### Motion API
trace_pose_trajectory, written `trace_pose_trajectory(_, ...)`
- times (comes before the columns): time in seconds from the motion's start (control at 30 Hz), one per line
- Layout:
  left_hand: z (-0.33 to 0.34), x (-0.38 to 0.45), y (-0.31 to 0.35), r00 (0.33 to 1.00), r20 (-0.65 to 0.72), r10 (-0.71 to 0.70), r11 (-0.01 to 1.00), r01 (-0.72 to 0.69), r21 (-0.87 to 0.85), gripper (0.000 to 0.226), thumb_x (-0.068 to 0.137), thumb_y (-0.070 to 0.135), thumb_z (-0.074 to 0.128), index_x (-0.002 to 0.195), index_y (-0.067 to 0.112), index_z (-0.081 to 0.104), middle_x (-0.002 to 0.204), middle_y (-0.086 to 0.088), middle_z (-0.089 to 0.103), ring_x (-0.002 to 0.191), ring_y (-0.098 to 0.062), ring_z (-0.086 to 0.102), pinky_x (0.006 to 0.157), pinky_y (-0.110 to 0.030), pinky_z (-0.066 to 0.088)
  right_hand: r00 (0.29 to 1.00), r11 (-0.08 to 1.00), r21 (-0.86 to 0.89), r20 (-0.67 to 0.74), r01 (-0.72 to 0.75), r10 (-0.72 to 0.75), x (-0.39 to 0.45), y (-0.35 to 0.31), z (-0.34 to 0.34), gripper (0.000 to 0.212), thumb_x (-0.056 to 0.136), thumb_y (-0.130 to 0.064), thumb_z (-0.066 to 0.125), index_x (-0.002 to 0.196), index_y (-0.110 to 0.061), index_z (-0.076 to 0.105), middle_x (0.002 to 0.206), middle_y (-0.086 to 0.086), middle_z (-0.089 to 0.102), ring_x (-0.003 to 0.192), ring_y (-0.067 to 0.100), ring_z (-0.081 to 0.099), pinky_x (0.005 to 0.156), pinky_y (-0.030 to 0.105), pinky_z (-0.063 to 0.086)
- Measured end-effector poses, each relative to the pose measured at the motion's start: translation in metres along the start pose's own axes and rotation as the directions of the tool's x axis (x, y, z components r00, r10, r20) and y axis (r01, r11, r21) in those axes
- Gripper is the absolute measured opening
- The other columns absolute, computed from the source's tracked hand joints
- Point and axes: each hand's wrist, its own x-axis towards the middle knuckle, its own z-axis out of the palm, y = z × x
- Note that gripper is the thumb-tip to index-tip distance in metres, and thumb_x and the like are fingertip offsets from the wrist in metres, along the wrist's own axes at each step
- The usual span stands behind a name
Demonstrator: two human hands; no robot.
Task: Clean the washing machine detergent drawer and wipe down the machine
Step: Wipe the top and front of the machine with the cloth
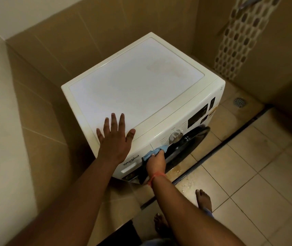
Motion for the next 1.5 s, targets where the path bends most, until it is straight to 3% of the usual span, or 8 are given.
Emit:
trace_pose_trajectory(0.17,-0.001,0.002,0.002,1.000,0.006,-0.007,1.000,0.007,0.010,0.078,0.088,0.064,0.001,0.156,0.026,-0.006,0.164,-0.007,-0.009,0.151,-0.031,-0.007,0.117,-0.059,0.002,0.931,0.940,-0.021,-0.129,0.342,-0.341,-0.016,-0.007,0.009,0.037,0.098,-0.011,0.046,0.134,-0.009,0.042,0.143,0.012,0.045,0.125,0.026,0.050,0.107,0.034,0.042)
trace_pose_trajectory(0.27,-0.002,0.002,0.005,1.000,0.001,0.006,1.000,-0.006,0.001,0.078,0.088,0.064,0.001,0.156,0.026,-0.005,0.164,-0.007,-0.008,0.151,-0.031,-0.007,0.117,-0.059,0.002,0.890,0.909,-0.117,-0.190,0.399,-0.415,-0.001,-0.018,-0.016,0.031,0.095,-0.011,0.055,0.125,-0.005,0.051,0.145,0.009,0.037,0.122,0.019,0.048,0.103,0.020,0.035)
trace_pose_trajectory(0.5,0.005,0.005,0.013,0.999,0.045,-0.011,1.000,0.011,-0.004,0.077,0.088,0.064,0.000,0.155,0.027,-0.008,0.164,-0.007,-0.011,0.150,-0.030,-0.009,0.118,-0.059,0.001,0.833,0.869,-0.215,-0.257,0.445,-0.490,0.023,-0.053,-0.043,0.039,0.090,-0.012,0.058,0.129,-0.013,0.053,0.124,0.015,0.043,0.111,0.029,0.045,0.097,0.039,0.044)
trace_pose_trajectory(0.63,0.004,0.010,0.032,0.998,0.065,0.025,1.000,-0.024,-0.015,0.079,0.085,0.064,-0.003,0.155,0.027,-0.009,0.164,-0.006,-0.012,0.150,-0.029,-0.011,0.118,-0.059,0.001,0.784,0.797,-0.256,-0.175,0.548,-0.595,0.022,-0.043,-0.040,0.036,0.087,-0.003,0.063,0.123,-0.006,0.058,0.122,0.012,0.045,0.112,0.022,0.046,0.096,0.016,0.034)
trace_pose_trajectory(0.9,-0.008,0.024,0.055,0.997,0.056,0.059,0.998,-0.060,0.008,0.082,0.083,0.066,-0.005,0.155,0.026,-0.007,0.164,-0.006,-0.012,0.150,-0.029,-0.011,0.118,-0.058,0.000,0.797,0.844,-0.179,-0.279,0.505,-0.536,0.068,-0.066,-0.092,0.031,0.086,0.007,0.056,0.114,-0.004,0.056,0.115,0.008,0.045,0.099,0.015,0.049,0.089,0.014,0.037)
trace_pose_trajectory(1.0,-0.008,0.026,0.057,0.997,0.071,0.041,0.998,-0.044,0.041,0.082,0.083,0.065,-0.005,0.155,0.026,-0.008,0.164,-0.006,-0.013,0.150,-0.029,-0.011,0.118,-0.058,0.001,0.873,0.911,-0.094,-0.259,0.402,-0.412,0.084,-0.056,-0.112,0.024,0.086,0.011,0.056,0.106,-0.002,0.058,0.108,0.007,0.051,0.092,0.014,0.055,0.078,0.005,0.038)
trace_pose_trajectory(1.23,-0.005,0.036,0.063,0.996,0.081,-0.037,0.998,0.033,0.046,0.081,0.084,0.066,-0.003,0.155,0.027,-0.008,0.164,-0.006,-0.012,0.150,-0.029,-0.011,0.118,-0.058,0.000,0.910,0.927,0.030,-0.207,0.373,-0.359,0.109,-0.055,-0.128,0.018,0.088,-0.005,0.068,0.099,-0.011,0.056,0.110,0.003,0.054,0.096,0.015,0.057,0.087,0.025,0.048)
trace_pose_trajectory(1.5,-0.004,0.059,0.105,0.995,0.077,-0.066,0.998,0.064,0.025,0.080,0.086,0.065,0.000,0.156,0.026,-0.007,0.164,-0.006,-0.012,0.150,-0.028,-0.011,0.119,-0.058,0.000,0.989,0.985,0.112,-0.084,0.133,-0.124,0.140,-0.050,-0.133,0.026,0.089,0.005,0.057,0.113,-0.003,0.052,0.114,0.017,0.056,0.108,0.030,0.058,0.096,0.039,0.051)
